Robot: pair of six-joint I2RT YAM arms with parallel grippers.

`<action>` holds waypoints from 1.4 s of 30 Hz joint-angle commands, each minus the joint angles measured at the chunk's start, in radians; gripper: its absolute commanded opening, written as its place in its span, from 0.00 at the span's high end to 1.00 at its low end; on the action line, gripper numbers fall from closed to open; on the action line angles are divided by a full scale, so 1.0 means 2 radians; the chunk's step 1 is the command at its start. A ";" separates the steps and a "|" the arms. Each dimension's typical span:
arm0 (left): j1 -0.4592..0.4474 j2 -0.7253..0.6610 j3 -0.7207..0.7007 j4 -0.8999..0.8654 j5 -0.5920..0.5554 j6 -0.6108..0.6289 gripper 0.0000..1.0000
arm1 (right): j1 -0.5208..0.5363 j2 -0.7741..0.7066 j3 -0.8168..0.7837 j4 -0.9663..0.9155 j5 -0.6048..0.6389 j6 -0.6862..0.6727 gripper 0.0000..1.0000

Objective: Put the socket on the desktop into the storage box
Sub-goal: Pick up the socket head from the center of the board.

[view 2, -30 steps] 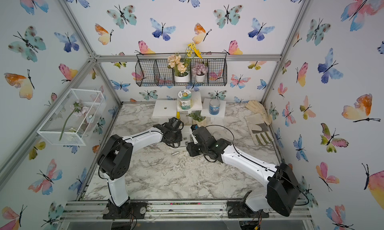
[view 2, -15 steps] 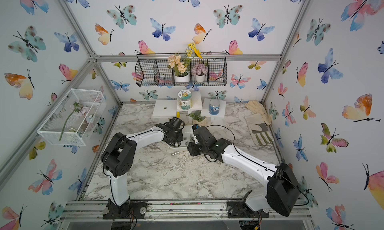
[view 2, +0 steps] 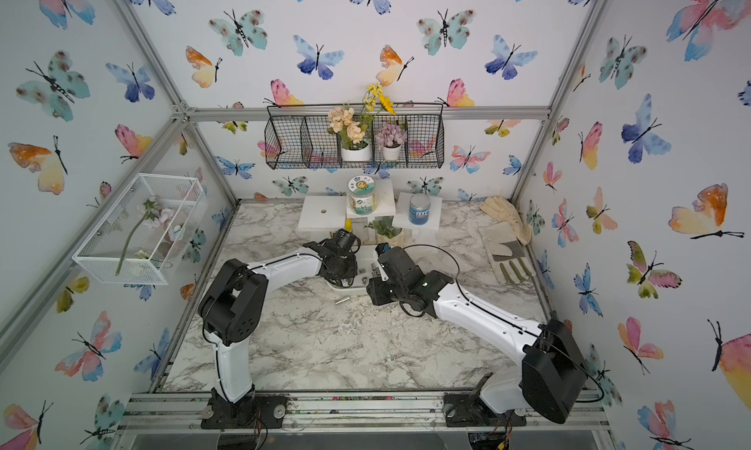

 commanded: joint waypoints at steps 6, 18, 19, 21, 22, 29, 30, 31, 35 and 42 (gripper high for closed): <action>-0.001 -0.040 -0.019 -0.002 0.006 -0.006 0.62 | -0.002 -0.002 -0.009 0.001 0.001 0.002 0.52; -0.008 -0.155 -0.087 -0.014 0.003 -0.018 0.56 | -0.002 0.032 0.023 0.004 -0.026 -0.024 0.46; -0.008 -0.164 -0.094 -0.014 0.005 -0.018 0.54 | -0.002 0.034 0.025 0.005 -0.027 -0.025 0.45; -0.009 -0.184 -0.110 -0.018 0.008 -0.023 0.49 | -0.002 0.038 0.027 0.006 -0.030 -0.027 0.45; -0.009 -0.192 -0.117 -0.020 0.009 -0.025 0.48 | -0.002 0.039 0.029 0.008 -0.030 -0.028 0.45; -0.018 -0.258 -0.177 -0.022 0.017 -0.049 0.42 | -0.002 0.056 0.047 0.005 -0.042 -0.036 0.45; -0.020 -0.265 -0.185 -0.022 0.018 -0.052 0.41 | -0.002 0.056 0.047 0.005 -0.043 -0.036 0.45; -0.022 -0.269 -0.191 -0.022 0.020 -0.055 0.41 | -0.002 0.057 0.047 0.007 -0.044 -0.036 0.45; -0.039 -0.277 -0.210 -0.025 0.019 -0.067 0.41 | -0.002 0.060 0.047 0.013 -0.050 -0.035 0.45; -0.073 -0.257 -0.227 -0.012 0.011 -0.091 0.36 | -0.002 0.060 0.047 0.012 -0.051 -0.034 0.45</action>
